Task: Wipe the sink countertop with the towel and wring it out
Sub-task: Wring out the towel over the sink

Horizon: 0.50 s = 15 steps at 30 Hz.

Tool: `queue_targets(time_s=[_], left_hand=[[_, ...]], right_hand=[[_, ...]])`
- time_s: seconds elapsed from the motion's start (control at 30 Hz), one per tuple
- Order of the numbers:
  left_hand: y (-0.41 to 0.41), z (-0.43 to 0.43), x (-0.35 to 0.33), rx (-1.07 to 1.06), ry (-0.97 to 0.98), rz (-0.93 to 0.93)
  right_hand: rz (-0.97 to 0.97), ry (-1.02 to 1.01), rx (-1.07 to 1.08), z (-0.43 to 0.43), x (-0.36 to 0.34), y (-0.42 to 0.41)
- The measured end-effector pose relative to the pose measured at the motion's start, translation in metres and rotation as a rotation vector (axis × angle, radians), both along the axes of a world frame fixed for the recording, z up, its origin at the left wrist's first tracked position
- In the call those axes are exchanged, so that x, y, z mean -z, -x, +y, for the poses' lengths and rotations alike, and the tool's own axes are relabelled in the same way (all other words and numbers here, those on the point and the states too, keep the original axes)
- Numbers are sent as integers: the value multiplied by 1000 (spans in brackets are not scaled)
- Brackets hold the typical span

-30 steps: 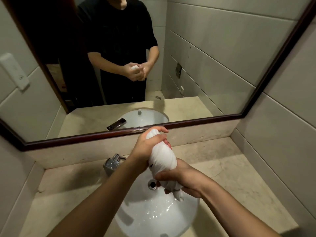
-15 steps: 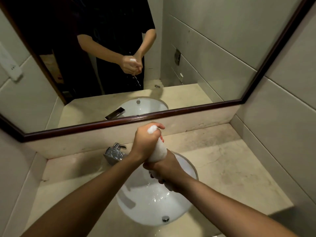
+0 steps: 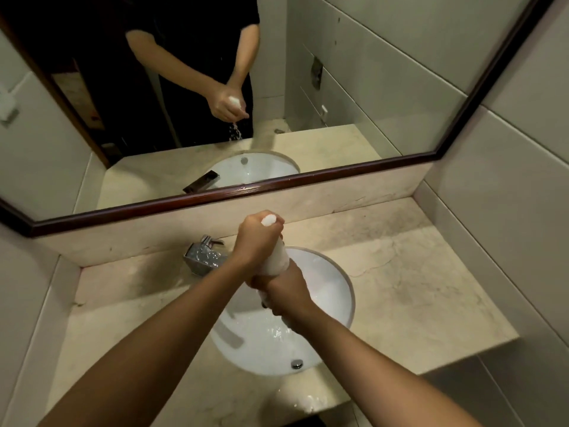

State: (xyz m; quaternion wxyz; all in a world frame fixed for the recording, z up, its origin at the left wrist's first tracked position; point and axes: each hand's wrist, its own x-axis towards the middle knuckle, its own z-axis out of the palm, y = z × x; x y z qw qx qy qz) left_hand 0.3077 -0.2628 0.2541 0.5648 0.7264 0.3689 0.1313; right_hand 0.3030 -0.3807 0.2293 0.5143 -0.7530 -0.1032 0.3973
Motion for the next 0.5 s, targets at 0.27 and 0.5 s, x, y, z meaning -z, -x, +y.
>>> queue_targets(time_s=[0.27, 0.5], left_hand=[[23, 39, -31, 603, 725, -370], [13, 17, -39, 764, 958, -568]], right_hand=[[601, -322, -274, -38, -51, -32], [834, -568, -468, -42, -42, -26]])
